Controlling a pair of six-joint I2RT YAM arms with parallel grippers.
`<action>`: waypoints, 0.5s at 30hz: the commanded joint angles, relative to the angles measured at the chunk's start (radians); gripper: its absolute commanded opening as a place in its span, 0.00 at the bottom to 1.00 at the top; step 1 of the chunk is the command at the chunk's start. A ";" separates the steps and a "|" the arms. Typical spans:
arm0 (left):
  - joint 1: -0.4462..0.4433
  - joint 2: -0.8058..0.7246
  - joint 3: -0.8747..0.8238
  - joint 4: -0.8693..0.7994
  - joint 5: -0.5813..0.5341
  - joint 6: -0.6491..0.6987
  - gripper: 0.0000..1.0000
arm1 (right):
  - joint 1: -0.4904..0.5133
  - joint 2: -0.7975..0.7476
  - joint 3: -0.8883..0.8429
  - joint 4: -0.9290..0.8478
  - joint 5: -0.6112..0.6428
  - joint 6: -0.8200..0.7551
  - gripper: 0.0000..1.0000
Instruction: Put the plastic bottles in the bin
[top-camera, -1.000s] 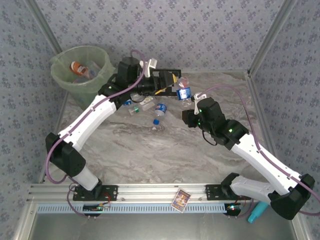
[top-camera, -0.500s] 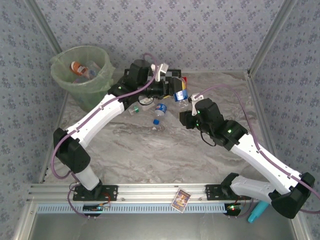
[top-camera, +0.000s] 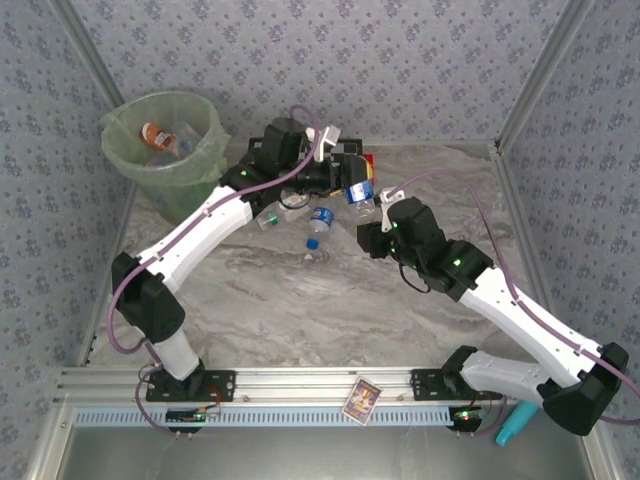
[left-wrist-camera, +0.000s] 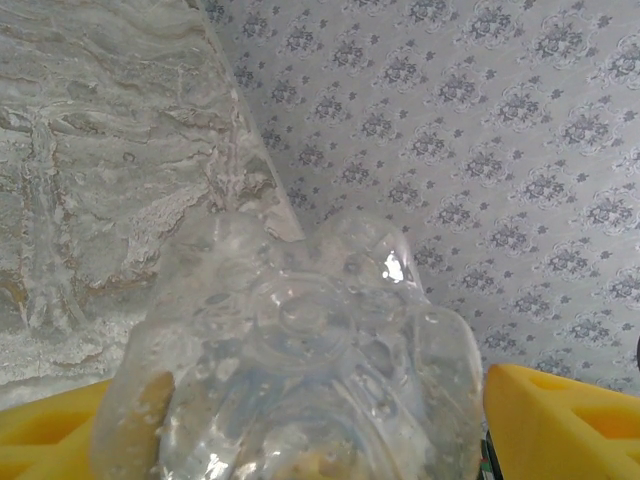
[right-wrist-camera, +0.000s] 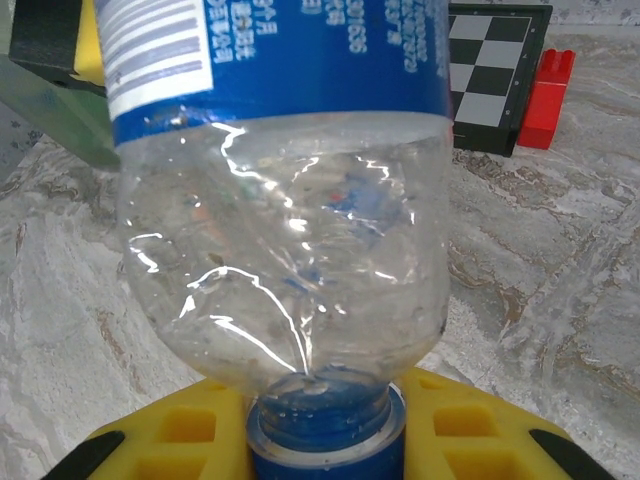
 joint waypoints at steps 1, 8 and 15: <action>-0.007 0.015 0.043 -0.015 -0.009 0.029 0.81 | 0.007 0.005 0.027 0.014 0.003 -0.012 0.25; -0.007 0.055 0.094 -0.040 -0.013 0.034 0.83 | 0.008 -0.008 0.030 0.004 0.014 -0.014 0.25; -0.006 0.069 0.111 -0.051 -0.013 0.040 0.80 | 0.008 -0.015 0.025 0.004 0.020 -0.014 0.25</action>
